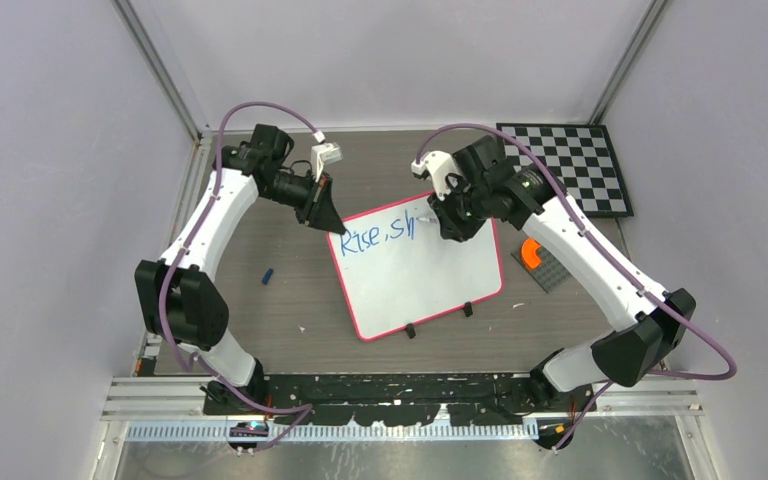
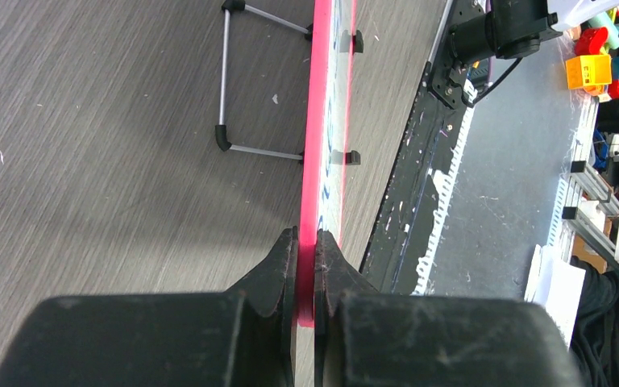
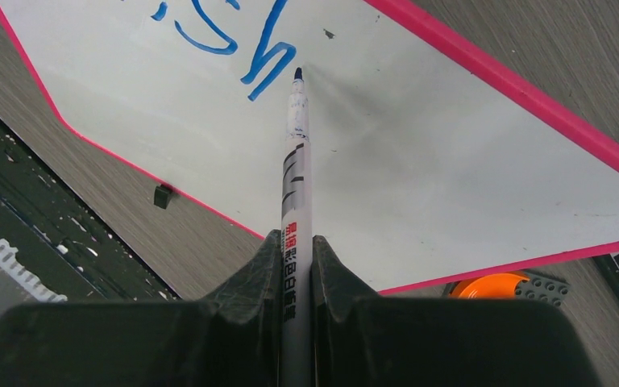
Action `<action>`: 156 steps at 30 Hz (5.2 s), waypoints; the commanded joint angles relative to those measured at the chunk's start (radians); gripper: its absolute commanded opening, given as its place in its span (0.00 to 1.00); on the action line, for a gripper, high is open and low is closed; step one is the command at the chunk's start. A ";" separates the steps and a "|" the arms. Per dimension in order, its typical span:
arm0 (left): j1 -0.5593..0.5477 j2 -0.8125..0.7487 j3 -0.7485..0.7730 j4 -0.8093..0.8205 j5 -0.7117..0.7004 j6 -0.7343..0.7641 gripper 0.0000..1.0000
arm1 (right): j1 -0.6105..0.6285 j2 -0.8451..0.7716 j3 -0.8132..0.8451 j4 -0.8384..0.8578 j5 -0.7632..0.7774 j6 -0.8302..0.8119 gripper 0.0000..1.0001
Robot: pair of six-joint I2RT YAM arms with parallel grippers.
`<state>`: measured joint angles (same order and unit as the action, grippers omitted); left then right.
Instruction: Write a sentence on the whiteboard
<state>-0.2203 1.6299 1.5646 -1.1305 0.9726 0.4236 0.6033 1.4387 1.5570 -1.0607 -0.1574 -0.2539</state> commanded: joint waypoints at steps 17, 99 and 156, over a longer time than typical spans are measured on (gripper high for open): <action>0.002 -0.006 -0.016 0.015 -0.066 0.020 0.00 | 0.003 0.014 -0.005 0.059 0.095 -0.017 0.00; -0.001 -0.007 -0.021 0.017 -0.064 0.031 0.00 | 0.028 0.039 0.049 0.039 0.133 -0.023 0.00; -0.001 -0.009 -0.021 0.015 -0.072 0.040 0.00 | 0.019 -0.001 -0.012 0.033 0.121 -0.017 0.00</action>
<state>-0.2180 1.6299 1.5524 -1.1351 0.9718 0.4335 0.6262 1.4319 1.4887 -1.0714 -0.0532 -0.2821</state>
